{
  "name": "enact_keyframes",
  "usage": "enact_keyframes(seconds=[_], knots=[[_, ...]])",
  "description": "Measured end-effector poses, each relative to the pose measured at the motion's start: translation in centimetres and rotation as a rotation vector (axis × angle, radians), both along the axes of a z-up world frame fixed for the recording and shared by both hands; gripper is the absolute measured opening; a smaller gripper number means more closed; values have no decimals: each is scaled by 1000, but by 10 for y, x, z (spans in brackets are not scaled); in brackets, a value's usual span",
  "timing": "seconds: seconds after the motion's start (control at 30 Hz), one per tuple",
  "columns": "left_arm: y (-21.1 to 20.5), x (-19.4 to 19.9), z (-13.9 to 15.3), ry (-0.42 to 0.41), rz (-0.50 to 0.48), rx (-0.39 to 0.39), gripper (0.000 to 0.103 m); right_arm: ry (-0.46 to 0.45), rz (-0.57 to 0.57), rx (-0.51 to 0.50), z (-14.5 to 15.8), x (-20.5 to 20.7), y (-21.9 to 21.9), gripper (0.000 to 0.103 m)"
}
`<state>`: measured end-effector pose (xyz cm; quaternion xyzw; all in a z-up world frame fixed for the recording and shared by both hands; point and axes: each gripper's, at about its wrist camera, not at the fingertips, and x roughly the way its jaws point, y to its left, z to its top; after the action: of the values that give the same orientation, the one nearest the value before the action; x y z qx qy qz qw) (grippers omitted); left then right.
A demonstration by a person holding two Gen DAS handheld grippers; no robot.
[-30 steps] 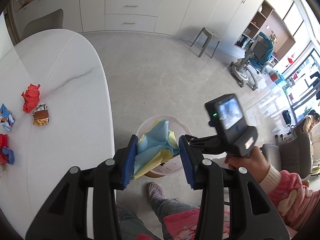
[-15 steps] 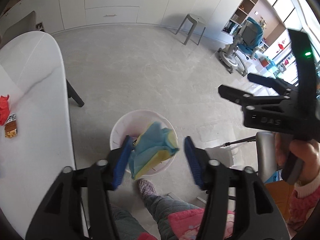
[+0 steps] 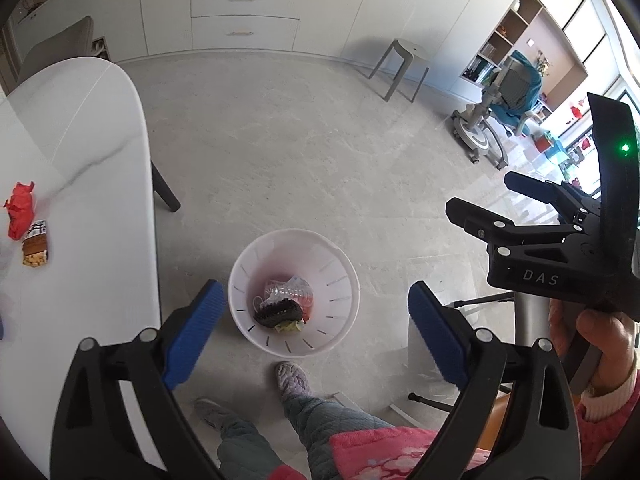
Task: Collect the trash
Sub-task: 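Lower the left tool onto the clear plastic snack bag and close it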
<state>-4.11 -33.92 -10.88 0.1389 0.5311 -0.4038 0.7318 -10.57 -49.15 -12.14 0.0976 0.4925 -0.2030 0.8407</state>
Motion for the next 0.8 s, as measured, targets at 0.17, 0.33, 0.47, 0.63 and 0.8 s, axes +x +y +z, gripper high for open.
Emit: enact_keyframes(seconds=[0.17,0.33,0.47,0.63,0.8], knots=[[17,5,10,-27,30,-2,89,-11,38,0,6,12,19,100],[52,11,22,-64,82,4,89,-21,92,25,9,32,49,100],[98,19,27,-95,153,19,91,-19,159,41,10,55,83,100],[173,37,22,-94,282,45,91,-12,267,44,12,92,140,100],[254,61,17,-81,431,59,91,-2,381,59,13,128,203,100]])
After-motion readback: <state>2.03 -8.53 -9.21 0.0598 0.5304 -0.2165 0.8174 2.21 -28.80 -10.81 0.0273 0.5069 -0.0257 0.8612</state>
